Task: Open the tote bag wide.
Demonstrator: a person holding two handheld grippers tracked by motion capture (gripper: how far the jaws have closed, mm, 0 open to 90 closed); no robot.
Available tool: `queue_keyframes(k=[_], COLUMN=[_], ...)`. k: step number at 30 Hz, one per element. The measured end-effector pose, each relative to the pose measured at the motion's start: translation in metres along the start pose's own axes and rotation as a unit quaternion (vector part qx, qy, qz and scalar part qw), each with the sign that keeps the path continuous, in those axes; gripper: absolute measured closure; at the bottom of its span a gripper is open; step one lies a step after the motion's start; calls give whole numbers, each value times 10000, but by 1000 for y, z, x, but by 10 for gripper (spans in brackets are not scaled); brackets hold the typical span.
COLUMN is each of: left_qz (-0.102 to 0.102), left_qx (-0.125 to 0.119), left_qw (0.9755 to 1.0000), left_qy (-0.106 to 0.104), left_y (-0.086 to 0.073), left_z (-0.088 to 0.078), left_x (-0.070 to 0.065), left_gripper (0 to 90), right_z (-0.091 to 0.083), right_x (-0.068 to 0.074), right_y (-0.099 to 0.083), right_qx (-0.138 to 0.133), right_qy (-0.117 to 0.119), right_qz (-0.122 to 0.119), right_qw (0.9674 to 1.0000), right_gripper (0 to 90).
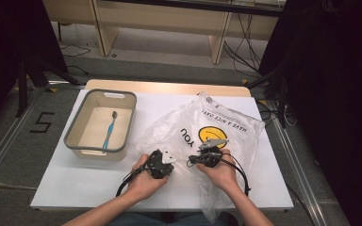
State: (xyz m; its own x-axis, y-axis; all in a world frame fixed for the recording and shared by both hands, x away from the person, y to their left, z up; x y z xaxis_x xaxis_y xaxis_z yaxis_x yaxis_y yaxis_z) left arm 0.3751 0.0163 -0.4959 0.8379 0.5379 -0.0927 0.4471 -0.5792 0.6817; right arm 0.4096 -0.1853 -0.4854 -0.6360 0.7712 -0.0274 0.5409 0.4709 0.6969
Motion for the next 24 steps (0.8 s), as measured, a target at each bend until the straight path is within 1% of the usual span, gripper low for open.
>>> queue_keyframes(k=[1,2,3,4,5,6,7,8,9,10,11,15,16,17,18,21,22,24], left_qz=[4,-2,-7,-11,-12,-14,-20,-27,-15,-20,-13,-14,-8,-5,0,14,17,42], left_qx=[6,4,14,12,12,10,7,-2,8,0,8,6,10,13,16,11,11,26], left_qw=[10000,10000,10000,10000,10000,10000,10000,10000,10000,10000,10000,10000,10000,10000,10000,10000,10000,10000], left_qy=[-7,-9,-19,-21,-22,-27,-29,-29,-29,-28,-30,-35,-35,-31,-29,-11,-7,3], left_y=[0,0,0,0,0,0,0,0,0,0,0,0,0,0,0,0,0,0], left_z=[0,0,0,0,0,0,0,0,0,0,0,0,0,0,0,0,0,0], left_x=[0,0,0,1,1,1,1,1,1,1,1,1,1,1,1,0,0,0], left_gripper=[894,894,894,894,895,894,895,895,894,895,895,894,894,894,894,894,895,894], right_z=[-1,-4,-4,-6,-8,-13,-17,-17,-20,-26,-26,-38,-43,-43,-46,-52,-54,-59], right_x=[0,0,0,-1,-2,-4,-5,-5,-7,-9,-9,-12,-13,-13,-14,-15,-15,-16], right_y=[0,2,2,3,5,9,11,11,13,16,16,23,27,27,29,34,36,41], right_qx=[-22,-108,-108,-168,-248,-413,-498,-498,-594,-740,-740,-958,-1057,-1057,-1097,-1268,-1311,-1457], right_qy=[-23,-96,-96,-112,-153,-262,-309,-309,-357,-471,-471,-617,-699,-699,-731,-840,-867,-936], right_qz=[-15,-40,-40,-10,1,-2,8,8,27,39,39,28,5,5,-12,-56,-26,-31], right_qw=[10000,9999,9999,9998,9996,9988,9983,9983,9976,9961,9961,9935,9919,9919,9913,9883,9876,9849], right_gripper=[900,900,900,900,900,900,900,900,900,900,900,900,900,900,900,900,900,900])
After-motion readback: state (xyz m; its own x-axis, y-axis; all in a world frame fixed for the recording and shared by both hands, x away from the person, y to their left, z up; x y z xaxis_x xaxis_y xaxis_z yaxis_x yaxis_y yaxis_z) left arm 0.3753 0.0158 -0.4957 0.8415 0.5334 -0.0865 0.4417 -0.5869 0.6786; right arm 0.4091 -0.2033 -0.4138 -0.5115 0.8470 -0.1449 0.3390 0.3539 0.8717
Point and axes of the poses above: each handheld gripper's, and its own axes: z roughly forward along the jaws, y roughly out of its top, x roughly to its left, the point moved 1 cm from there along z, roughly forward along the jaws, and after that the axes turned 10 degrees about -y, right-handed, at the moved point
